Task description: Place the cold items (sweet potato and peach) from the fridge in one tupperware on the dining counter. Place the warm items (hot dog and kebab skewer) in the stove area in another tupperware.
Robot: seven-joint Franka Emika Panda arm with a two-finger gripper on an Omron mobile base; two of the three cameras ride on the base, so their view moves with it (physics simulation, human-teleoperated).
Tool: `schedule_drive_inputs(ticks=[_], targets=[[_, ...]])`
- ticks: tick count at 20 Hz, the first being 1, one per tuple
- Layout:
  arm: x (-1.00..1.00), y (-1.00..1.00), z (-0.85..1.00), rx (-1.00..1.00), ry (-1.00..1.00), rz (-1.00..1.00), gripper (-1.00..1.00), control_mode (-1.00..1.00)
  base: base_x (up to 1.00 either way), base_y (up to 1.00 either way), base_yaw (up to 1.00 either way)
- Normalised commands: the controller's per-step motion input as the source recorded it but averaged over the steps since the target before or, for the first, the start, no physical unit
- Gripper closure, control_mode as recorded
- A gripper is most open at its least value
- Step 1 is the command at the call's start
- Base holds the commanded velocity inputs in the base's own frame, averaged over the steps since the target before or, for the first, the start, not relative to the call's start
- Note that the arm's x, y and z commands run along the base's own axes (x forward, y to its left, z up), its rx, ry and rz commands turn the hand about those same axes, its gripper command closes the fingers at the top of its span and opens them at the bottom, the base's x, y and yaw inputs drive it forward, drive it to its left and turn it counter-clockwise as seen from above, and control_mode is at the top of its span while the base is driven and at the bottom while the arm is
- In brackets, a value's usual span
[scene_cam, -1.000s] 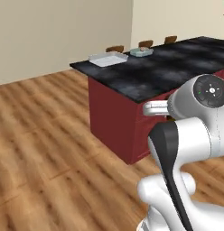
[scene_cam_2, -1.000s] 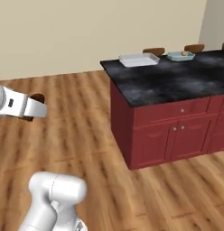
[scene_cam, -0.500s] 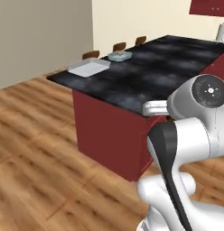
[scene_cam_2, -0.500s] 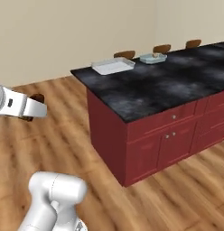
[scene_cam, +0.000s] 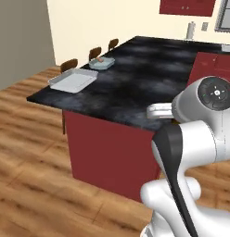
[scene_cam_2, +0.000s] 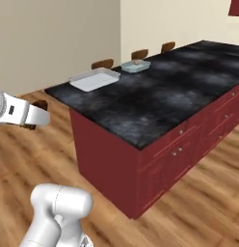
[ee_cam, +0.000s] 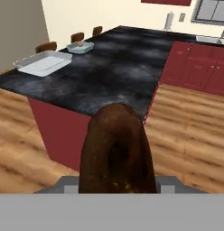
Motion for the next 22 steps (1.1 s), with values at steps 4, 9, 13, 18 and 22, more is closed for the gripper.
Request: schedule_drive_inputs(ticks=[4, 9, 13, 18, 22], targets=[[0.00, 0.00, 0.00, 0.00, 0.00, 0.00, 1.00, 1.00, 0.36, 1.00, -0.32], [0.00, 0.00, 0.00, 0.00, 0.00, 0.00, 1.00, 1.00, 0.17, 1.00, -0.17], [0.00, 0.00, 0.00, 0.00, 0.00, 0.00, 1.00, 1.00, 0.34, 1.00, -0.16], [0.00, 0.00, 0.00, 0.00, 0.00, 0.00, 1.00, 1.00, 0.48, 1.00, -0.22], [0.00, 0.00, 0.00, 0.00, 0.00, 0.00, 1.00, 1.00, 0.54, 1.00, -0.21]])
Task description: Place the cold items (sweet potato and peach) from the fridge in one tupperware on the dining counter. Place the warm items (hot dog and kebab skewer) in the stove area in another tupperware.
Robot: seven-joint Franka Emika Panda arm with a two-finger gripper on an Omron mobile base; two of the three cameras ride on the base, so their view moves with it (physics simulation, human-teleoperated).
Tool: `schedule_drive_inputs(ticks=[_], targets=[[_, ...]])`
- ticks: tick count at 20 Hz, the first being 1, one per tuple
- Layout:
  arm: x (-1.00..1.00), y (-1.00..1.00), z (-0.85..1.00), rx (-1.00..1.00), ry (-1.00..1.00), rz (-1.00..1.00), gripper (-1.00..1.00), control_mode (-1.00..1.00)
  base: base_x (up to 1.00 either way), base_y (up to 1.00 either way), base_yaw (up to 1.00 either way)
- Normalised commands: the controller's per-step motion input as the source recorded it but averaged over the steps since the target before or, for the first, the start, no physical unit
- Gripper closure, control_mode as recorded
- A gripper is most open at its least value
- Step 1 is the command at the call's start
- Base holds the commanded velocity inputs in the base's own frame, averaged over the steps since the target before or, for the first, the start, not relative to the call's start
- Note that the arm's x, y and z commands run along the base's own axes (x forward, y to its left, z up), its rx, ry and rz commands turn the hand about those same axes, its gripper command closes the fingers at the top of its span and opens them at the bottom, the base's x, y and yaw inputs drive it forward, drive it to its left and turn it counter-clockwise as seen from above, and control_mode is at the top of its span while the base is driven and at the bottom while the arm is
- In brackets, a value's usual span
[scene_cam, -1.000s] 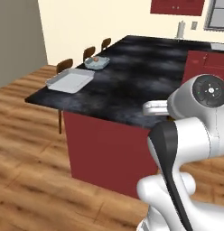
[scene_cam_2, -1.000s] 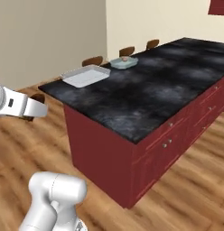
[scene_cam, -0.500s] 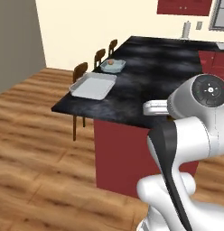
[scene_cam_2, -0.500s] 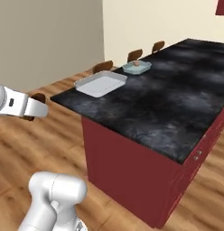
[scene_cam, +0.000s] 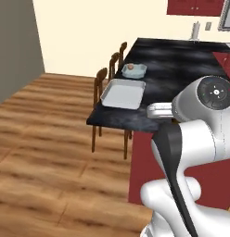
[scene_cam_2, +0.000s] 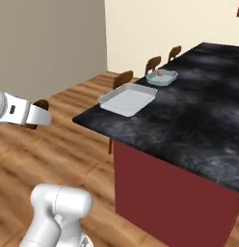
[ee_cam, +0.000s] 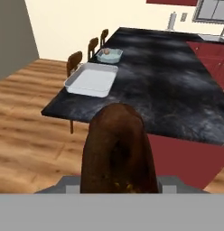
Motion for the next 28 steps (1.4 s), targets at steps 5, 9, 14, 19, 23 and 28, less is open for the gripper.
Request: schedule_drive_inputs(ticks=[5, 9, 14, 19, 23, 28], targets=[[0.00, 0.00, 0.00, 0.00, 0.00, 0.00, 1.00, 1.00, 0.61, 1.00, -0.22], [0.00, 0.00, 0.00, 0.00, 0.00, 0.00, 1.00, 1.00, 0.68, 1.00, -0.29], [0.00, 0.00, 0.00, 0.00, 0.00, 0.00, 1.00, 1.00, 0.71, 1.00, -0.39], [0.00, 0.00, 0.00, 0.00, 0.00, 0.00, 1.00, 1.00, 0.72, 1.00, -0.41], [0.00, 0.00, 0.00, 0.00, 0.00, 0.00, 1.00, 1.00, 0.72, 1.00, -0.41], [0.00, 0.00, 0.00, 0.00, 0.00, 0.00, 1.00, 1.00, 0.72, 1.00, -0.42]])
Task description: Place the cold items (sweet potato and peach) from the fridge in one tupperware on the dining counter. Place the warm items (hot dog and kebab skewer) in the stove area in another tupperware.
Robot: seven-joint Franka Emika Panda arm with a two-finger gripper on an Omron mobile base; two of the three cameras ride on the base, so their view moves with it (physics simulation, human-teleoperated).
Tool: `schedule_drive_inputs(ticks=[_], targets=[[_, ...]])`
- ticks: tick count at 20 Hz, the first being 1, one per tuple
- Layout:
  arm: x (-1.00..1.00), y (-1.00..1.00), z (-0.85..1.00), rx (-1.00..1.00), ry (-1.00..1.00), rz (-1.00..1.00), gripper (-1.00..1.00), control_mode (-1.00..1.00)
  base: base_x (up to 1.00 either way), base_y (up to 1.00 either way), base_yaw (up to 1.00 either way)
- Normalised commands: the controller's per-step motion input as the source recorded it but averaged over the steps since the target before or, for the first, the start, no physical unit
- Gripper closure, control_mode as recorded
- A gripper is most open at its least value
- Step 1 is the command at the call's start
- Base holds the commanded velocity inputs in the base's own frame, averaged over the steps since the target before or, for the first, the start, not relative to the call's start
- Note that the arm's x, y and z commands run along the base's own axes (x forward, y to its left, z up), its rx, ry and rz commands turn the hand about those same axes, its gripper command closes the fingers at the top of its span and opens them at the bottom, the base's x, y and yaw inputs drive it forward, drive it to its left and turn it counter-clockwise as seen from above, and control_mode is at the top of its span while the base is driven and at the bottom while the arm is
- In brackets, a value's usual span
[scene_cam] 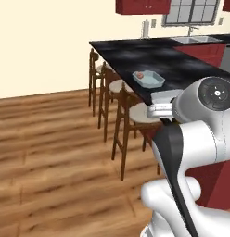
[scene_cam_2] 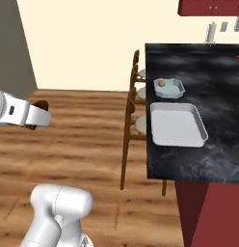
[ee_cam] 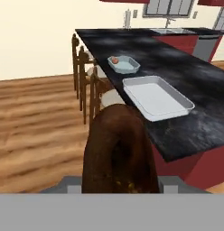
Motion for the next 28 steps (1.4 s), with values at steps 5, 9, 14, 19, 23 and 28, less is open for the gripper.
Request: schedule_drive_inputs(ticks=[5, 9, 14, 19, 23, 28], targets=[[0.00, 0.00, 0.00, 0.00, 0.00, 0.00, 1.00, 1.00, 0.72, 1.00, -0.42], [0.00, 0.00, 0.00, 0.00, 0.00, 0.00, 1.00, 1.00, 0.74, 1.00, -0.45], [0.00, 0.00, 0.00, 0.00, 0.00, 0.00, 1.00, 1.00, 0.74, 1.00, -0.54], [0.00, 0.00, 0.00, 0.00, 0.00, 0.00, 1.00, 1.00, 0.67, 1.00, -0.59], [0.00, 0.00, 0.00, 0.00, 0.00, 0.00, 1.00, 1.00, 0.65, 1.00, -0.59], [0.00, 0.00, 0.00, 0.00, 0.00, 0.00, 1.00, 1.00, 0.65, 1.00, -0.59]])
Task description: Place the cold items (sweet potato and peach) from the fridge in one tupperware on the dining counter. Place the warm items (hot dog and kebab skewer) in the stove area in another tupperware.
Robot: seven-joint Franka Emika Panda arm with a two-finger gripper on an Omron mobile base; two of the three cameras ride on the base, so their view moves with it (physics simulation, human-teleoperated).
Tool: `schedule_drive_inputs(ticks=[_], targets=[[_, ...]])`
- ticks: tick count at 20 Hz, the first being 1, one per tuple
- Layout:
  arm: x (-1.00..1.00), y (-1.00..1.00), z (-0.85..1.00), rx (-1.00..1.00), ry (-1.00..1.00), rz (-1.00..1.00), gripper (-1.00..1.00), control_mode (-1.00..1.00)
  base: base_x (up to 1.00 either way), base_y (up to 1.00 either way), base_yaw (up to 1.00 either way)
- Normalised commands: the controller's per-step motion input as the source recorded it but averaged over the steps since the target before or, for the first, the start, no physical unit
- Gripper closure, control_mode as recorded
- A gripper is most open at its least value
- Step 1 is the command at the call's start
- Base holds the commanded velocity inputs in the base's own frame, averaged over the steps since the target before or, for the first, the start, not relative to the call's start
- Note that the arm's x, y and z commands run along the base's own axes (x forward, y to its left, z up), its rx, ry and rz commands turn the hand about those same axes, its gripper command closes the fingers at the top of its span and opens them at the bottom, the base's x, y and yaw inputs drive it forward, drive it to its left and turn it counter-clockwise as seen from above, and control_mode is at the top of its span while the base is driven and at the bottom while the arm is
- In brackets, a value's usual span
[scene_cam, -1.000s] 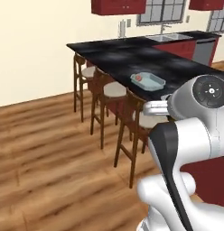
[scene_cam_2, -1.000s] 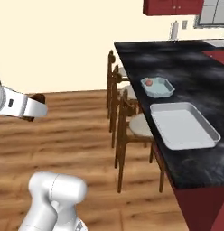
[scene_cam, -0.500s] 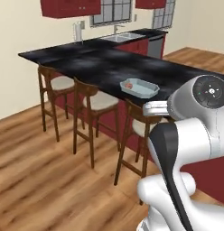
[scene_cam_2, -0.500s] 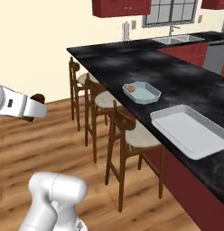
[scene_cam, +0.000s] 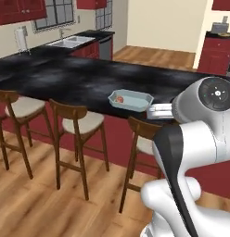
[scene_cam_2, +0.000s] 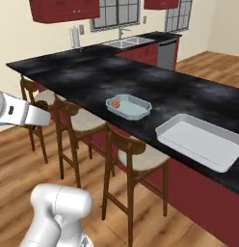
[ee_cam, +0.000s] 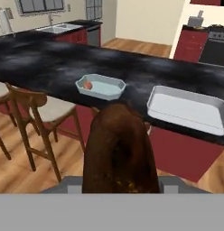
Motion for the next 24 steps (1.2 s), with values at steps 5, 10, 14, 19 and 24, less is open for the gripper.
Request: schedule_drive_inputs(ticks=[5, 10, 14, 19, 24], targets=[[0.00, 0.00, 0.00, 0.00, 0.00, 0.00, 1.00, 1.00, 0.65, 1.00, -0.58], [0.00, 0.00, 0.00, 0.00, 0.00, 0.00, 1.00, 1.00, 0.65, 1.00, -0.59], [0.00, 0.00, 0.00, 0.00, 0.00, 0.00, 1.00, 1.00, 0.73, 0.88, -0.54], [0.00, 0.00, 0.00, 0.00, 0.00, 0.00, 1.00, 1.00, 0.86, 0.39, -0.29], [0.00, 0.00, 0.00, 0.00, 0.00, 0.00, 1.00, 1.00, 0.93, -0.14, 0.00]])
